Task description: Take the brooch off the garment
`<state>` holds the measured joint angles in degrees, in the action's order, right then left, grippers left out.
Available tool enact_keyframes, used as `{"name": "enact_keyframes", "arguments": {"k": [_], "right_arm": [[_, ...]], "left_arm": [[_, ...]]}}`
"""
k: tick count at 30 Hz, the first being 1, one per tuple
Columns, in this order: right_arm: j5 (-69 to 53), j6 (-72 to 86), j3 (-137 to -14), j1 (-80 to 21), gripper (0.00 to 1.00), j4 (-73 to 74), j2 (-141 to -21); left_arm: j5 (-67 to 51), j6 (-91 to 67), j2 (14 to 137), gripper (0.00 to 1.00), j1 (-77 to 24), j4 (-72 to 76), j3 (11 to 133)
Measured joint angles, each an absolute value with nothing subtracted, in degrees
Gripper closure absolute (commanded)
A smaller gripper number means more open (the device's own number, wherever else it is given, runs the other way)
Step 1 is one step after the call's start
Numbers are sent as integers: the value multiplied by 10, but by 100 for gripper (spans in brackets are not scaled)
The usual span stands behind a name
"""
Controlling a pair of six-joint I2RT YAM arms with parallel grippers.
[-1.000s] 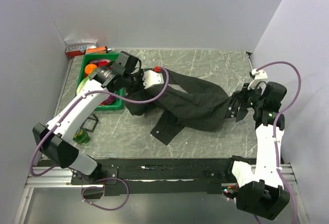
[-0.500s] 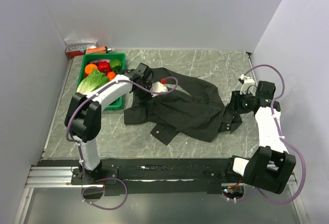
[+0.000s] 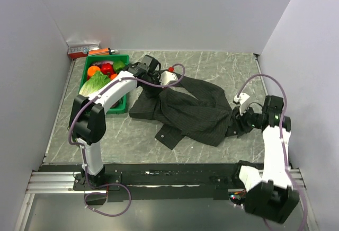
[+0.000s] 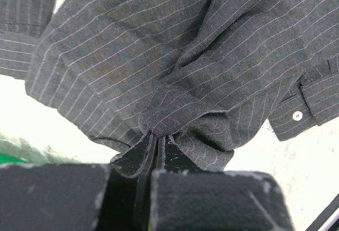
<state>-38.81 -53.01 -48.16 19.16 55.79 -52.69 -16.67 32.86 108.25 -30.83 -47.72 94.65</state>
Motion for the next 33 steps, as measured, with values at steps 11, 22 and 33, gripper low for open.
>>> {"name": "enact_keyframes", "arguments": {"k": [11,22,33], "right_arm": [[-425,-532,-466,192,37,587,-737],[-430,-493,-469,186,44,565,-819],[-430,-471,-489,133,67,552,-893]], "left_arm": [[-175,308,1093,99,-308,-481,947],[-175,305,1094,99,-308,-488,947],[-175,305,1096,99,-308,-489,950]]}}
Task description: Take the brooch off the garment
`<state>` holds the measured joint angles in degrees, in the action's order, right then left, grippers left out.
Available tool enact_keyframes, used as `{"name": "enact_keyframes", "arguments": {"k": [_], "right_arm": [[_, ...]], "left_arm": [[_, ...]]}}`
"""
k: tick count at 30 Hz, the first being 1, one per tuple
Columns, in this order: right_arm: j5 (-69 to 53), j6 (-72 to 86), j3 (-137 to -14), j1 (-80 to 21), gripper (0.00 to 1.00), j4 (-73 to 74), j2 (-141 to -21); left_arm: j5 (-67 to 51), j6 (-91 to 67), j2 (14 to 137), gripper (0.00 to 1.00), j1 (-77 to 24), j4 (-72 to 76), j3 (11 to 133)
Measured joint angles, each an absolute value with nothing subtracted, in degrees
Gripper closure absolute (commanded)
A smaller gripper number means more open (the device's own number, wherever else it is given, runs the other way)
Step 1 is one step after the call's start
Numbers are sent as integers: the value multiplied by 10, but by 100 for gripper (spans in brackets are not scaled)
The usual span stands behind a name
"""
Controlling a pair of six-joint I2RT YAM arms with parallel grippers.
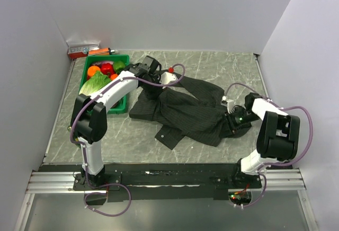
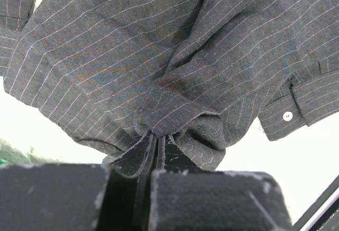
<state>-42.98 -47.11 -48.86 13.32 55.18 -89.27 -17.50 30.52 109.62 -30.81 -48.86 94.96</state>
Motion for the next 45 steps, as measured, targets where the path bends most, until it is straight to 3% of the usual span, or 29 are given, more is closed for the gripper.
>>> {"name": "enact_keyframes", "arguments": {"k": [2,3,5,6,14,21,26,28,30,31,33,39,45], "right_arm": [[-430,-462,-492,127,76,543,-900],[-429,-455,-494,124,86,539,-903],[-425,-442,-499,123,98,528,-905],[-424,-437,-502,123,100,524,-905],[-493,-391,-670,132,100,568,-845],[-575,-191,-863,152,100,414,-740],[-602,-107,-880,153,100,349,-740],[-602,-93,-850,153,100,343,-740],[-598,-88,-818,153,100,345,-740],[-595,-87,-802,153,100,347,-740],[-587,-86,-777,153,100,357,-740],[-569,-86,-754,153,100,373,-724],[-561,-88,-754,153,100,378,-710]], "left_arm": [[-175,305,1097,99,-308,-489,950],[-175,305,1097,99,-308,-489,950],[-174,305,1098,99,-308,-489,950],[-172,305,1098,99,-308,-489,950],[-117,321,1098,99,-308,-489,959],[-61,349,1098,99,-308,-490,1000],[-63,340,1091,99,-311,-492,1005],[-68,333,1080,96,-314,-492,998],[-79,330,1062,82,-316,-495,981],[-88,328,1050,63,-317,-498,969],[-109,318,1023,53,-317,-505,940],[-149,281,964,48,-312,-497,835],[-194,272,952,42,-285,-492,808]]}}
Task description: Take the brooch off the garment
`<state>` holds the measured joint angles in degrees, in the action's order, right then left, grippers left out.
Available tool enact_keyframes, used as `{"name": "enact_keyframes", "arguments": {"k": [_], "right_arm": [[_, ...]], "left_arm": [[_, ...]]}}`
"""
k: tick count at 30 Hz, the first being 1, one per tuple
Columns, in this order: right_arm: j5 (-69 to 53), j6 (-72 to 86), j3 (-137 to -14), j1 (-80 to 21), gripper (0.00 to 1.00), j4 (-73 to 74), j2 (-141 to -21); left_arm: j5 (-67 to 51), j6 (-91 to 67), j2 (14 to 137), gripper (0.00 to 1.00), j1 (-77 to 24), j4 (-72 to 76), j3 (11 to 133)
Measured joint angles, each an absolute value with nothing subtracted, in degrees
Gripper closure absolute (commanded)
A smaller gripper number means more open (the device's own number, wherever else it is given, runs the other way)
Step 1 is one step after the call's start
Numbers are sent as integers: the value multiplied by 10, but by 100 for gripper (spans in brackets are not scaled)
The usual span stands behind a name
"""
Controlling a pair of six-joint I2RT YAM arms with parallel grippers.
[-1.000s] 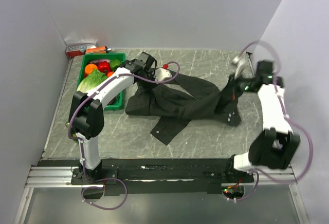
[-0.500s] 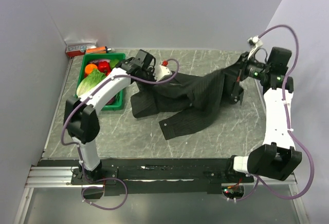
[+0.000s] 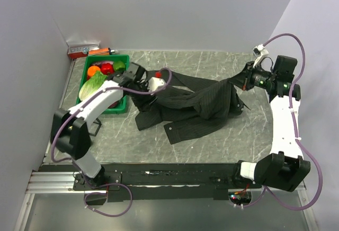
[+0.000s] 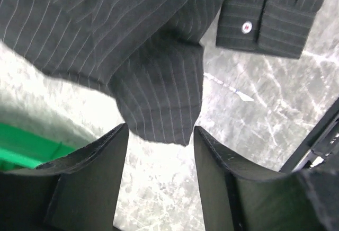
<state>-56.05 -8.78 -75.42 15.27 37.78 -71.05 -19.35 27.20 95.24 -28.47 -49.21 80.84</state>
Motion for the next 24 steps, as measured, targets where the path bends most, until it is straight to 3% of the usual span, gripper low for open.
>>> {"name": "enact_keyframes", "arguments": {"k": [6,14,24], "right_arm": [[-555,-88,-752,153,100,382,-710],[-553,-97,-750,153,100,388,-710],[-545,-100,-749,153,100,391,-708]], "left_arm": [[-184,256,901,43,-260,-446,730],[-191,243,994,44,-204,-409,730],[-204,260,1060,48,-204,-406,730]]}}
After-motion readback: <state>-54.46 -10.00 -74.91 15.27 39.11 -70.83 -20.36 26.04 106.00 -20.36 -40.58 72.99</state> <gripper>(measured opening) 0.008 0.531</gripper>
